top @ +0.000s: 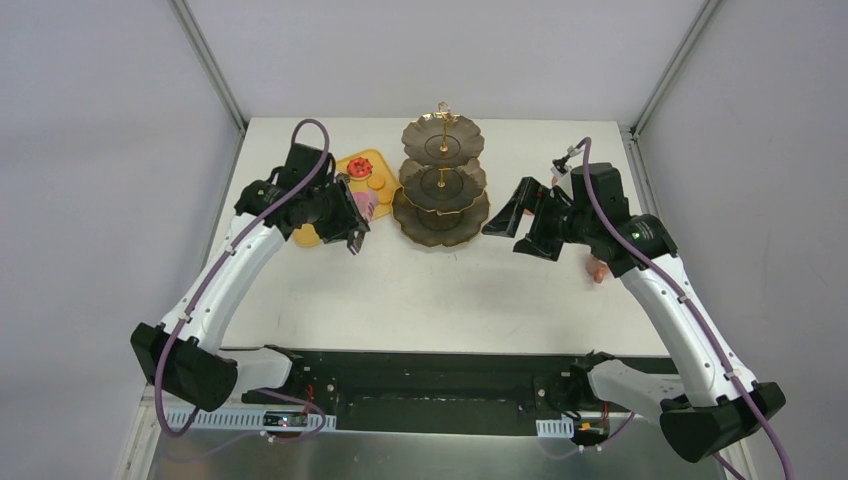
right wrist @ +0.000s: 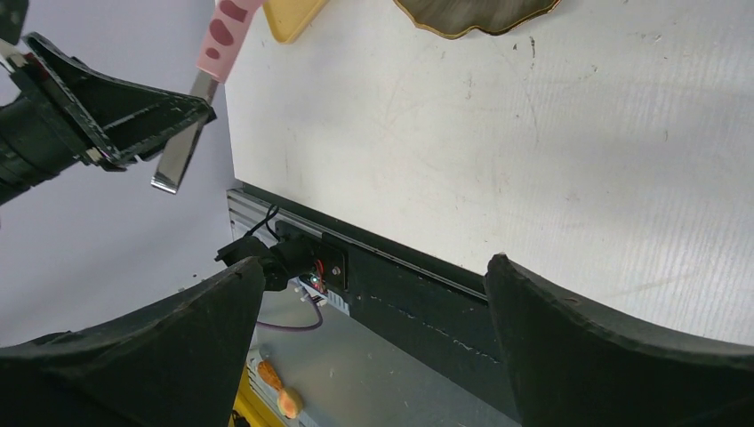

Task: Serve the afternoon tea

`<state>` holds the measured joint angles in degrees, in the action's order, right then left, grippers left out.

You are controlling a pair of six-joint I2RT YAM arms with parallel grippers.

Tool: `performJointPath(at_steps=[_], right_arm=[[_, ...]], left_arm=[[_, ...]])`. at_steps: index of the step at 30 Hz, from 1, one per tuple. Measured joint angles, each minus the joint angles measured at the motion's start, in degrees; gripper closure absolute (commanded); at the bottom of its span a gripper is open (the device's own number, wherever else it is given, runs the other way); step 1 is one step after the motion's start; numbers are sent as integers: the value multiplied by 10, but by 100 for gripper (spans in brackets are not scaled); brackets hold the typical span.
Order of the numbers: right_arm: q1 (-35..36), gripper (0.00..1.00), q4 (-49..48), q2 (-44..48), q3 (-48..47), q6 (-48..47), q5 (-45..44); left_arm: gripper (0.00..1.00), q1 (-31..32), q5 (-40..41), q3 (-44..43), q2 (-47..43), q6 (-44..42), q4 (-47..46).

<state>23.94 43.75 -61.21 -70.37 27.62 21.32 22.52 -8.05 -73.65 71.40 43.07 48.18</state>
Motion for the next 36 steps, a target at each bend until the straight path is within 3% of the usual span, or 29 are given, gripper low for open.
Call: performJointPath(at_steps=[8,18,36], right_arm=[[0,1,0,0,0,-3,0],[0,1,-4,-9,0,-12,0],[-3,1,-10,-12,0,-16,0]], left_arm=[[62,-54,-12,-75,44,-60,63],[62,-106,-39,-106,105,-105,86],[56,-106,-54,-122,169,-127,73]])
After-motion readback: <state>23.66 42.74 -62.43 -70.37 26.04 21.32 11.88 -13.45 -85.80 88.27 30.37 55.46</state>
